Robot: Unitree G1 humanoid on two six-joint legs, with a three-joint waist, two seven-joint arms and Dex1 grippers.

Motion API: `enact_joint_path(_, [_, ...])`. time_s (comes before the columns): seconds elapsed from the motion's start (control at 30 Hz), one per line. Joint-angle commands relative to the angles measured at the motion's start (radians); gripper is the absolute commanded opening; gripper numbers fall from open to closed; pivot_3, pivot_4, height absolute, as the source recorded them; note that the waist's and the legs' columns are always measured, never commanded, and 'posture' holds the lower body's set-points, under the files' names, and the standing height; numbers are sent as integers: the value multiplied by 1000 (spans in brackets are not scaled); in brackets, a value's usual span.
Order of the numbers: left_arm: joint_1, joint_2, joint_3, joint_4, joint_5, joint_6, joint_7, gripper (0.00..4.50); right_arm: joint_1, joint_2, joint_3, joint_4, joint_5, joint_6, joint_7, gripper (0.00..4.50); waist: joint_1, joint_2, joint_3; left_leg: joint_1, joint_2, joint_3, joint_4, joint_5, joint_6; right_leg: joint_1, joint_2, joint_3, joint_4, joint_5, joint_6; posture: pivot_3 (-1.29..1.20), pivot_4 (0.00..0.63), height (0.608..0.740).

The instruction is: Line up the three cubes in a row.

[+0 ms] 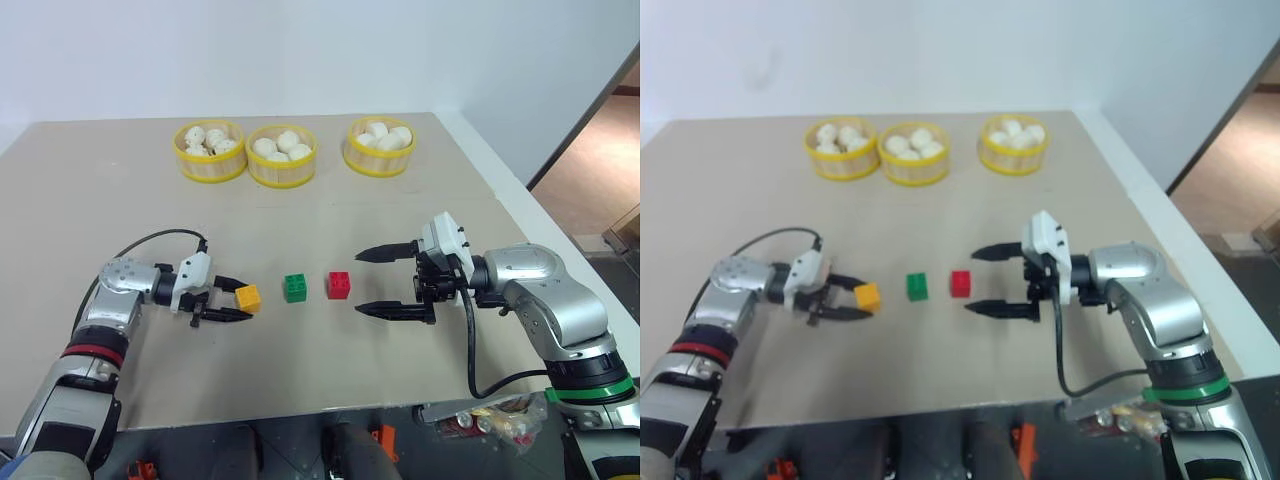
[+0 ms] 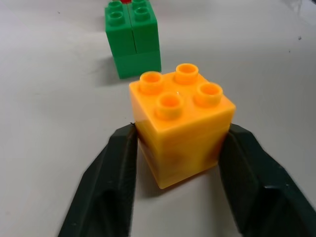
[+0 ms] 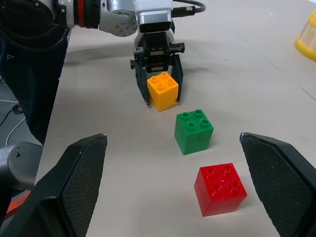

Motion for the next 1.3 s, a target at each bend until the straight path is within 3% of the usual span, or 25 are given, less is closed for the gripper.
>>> enact_joint_path(0.03, [-15,20,-32,32,35,-35,-32,3820,-24,-10,-23,-23,18,-2,3,4500,0,0,0,0,0,0,0,0,0,0,0,0,0,0,0,0,150,740])
enact_joint_path(0.1, [-21,26,-43,36,35,-48,-32,4477,-27,-8,-20,-19,15,-2,3,4500,-1,0,0,0,0,0,0,0,0,0,0,0,0,0,0,0,150,740])
enact_joint_path(0.6, [59,96,-4,-122,-30,11,-19,4477,-41,7,-4,3,4,-12,5,4500,-2,0,0,0,3,0,0,-1,2,-1,4,0,1,0,1,0,150,740])
enact_joint_path(0.9, [135,92,116,-318,-108,211,114,4477,-55,13,-2,19,5,-14,10,4500,1,0,0,0,3,0,0,-1,2,-1,2,0,1,0,2,0,150,740])
enact_joint_path(1.1, [190,144,224,-538,-197,427,206,4477,-67,10,-40,16,44,23,1,4500,-2,0,0,0,3,0,0,-1,2,-1,3,0,1,0,2,0,150,740])
enact_joint_path(1.2, [224,175,307,-653,-260,565,302,4477,-79,19,-91,-1,111,89,-40,4500,-2,0,0,0,3,0,0,-2,2,-1,3,0,1,0,2,0,150,740])
enact_joint_path(1.3, [208,144,400,-666,-267,635,500,4477,-88,36,-126,19,97,64,-104,4500,0,0,0,0,3,0,0,-1,2,0,3,0,1,0,2,0,150,740])
